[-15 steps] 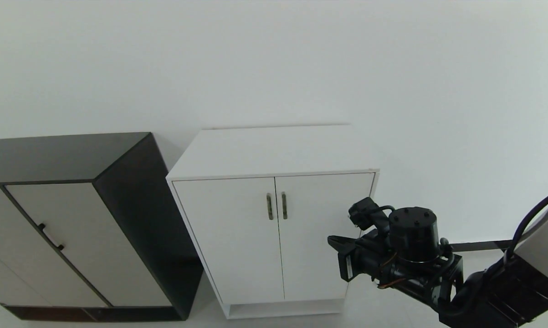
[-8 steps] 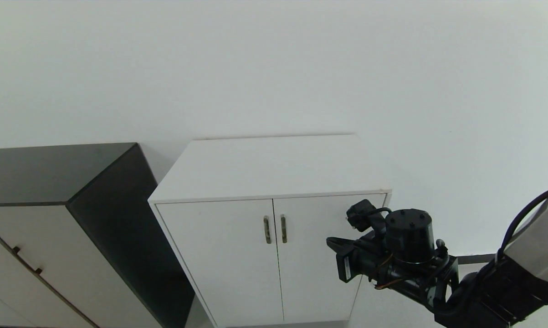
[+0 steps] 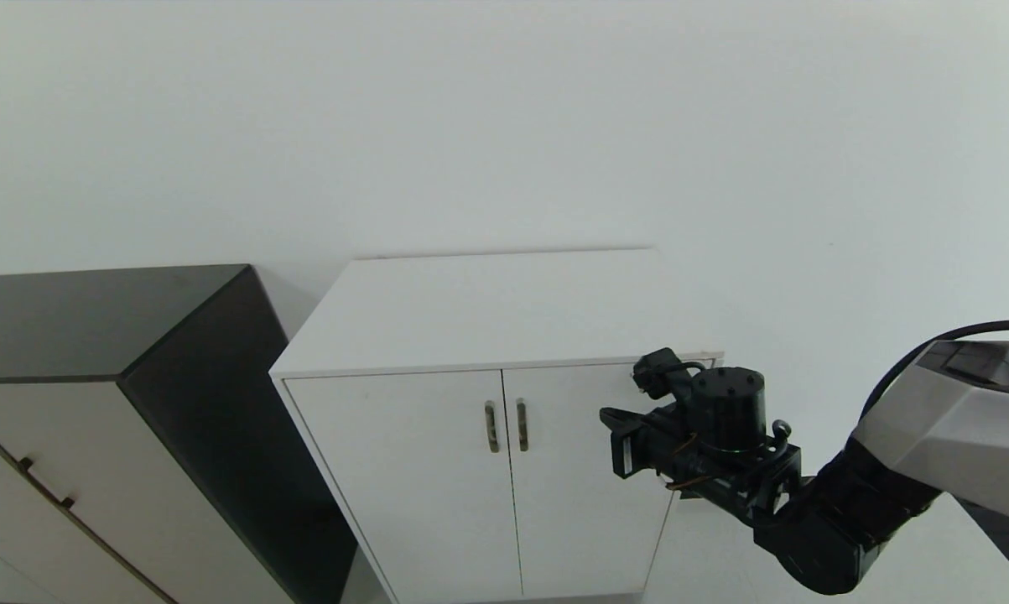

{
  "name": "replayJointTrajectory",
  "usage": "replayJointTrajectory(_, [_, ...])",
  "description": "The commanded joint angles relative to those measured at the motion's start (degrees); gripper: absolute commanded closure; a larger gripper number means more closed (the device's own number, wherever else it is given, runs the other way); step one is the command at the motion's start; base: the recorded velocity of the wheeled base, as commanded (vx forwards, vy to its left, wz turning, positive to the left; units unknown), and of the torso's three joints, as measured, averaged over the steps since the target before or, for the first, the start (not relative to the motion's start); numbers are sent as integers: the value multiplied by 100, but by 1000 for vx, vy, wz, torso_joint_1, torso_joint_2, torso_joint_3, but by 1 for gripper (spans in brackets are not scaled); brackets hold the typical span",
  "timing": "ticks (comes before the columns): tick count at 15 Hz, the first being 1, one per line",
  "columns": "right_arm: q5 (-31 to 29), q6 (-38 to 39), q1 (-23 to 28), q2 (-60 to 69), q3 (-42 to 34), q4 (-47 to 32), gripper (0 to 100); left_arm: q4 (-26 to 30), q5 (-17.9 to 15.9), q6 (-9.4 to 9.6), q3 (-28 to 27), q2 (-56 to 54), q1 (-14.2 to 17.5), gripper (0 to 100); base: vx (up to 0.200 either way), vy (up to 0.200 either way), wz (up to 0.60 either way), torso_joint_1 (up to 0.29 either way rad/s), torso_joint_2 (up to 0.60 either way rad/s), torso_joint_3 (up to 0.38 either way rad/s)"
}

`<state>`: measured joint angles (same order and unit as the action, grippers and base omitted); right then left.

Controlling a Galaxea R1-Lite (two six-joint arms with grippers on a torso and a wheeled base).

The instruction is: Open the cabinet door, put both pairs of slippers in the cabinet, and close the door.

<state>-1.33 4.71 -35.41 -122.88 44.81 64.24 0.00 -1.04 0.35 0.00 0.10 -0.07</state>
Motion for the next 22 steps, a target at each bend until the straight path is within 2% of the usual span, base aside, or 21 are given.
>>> replayJointTrajectory(1, [1,-5,70,-175,45,0,100,0,-2,0,0,-1,-1,100,0,0,0,0,0,0])
replayJointTrajectory(22, [-8,13,456,-711,485,299,100,0,-2,-9,0,-1,-1,100,0,0,0,0,0,0])
